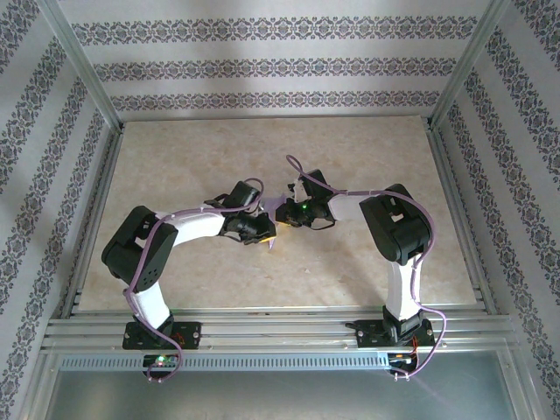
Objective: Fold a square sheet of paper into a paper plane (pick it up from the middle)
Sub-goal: Fold the wing for the fifth time at the center of the table.
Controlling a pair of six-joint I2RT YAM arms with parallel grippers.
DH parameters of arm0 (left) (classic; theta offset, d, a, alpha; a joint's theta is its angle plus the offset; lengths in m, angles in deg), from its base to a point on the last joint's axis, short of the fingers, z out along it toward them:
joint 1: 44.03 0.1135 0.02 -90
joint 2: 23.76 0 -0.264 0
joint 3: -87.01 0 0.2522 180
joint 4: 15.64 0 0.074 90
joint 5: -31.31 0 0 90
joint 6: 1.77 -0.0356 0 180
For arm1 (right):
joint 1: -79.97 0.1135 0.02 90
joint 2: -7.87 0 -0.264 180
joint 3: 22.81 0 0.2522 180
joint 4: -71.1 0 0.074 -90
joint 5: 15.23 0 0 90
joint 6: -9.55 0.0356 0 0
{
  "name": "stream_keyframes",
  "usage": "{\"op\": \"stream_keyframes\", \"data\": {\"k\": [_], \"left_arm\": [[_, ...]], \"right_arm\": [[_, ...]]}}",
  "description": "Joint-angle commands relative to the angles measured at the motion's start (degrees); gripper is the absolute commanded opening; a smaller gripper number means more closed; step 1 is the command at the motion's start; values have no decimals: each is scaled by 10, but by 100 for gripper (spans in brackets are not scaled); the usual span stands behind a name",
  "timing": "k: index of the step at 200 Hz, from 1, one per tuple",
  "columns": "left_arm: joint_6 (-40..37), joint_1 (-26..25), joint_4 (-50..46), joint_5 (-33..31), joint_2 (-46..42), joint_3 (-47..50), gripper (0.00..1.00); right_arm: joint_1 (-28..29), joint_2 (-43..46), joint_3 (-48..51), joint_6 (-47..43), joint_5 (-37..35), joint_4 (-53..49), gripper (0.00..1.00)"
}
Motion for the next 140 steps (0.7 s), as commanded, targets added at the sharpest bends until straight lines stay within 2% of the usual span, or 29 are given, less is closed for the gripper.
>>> {"op": "stream_keyframes", "data": {"k": [1,140], "left_arm": [[6,-8,3,5,10,10,15],[3,-14,-3,1,36,8,13]], "right_arm": [[9,-39,5,-11,-50,-31,17],[9,-36,8,-5,-48,-30,17]]}}
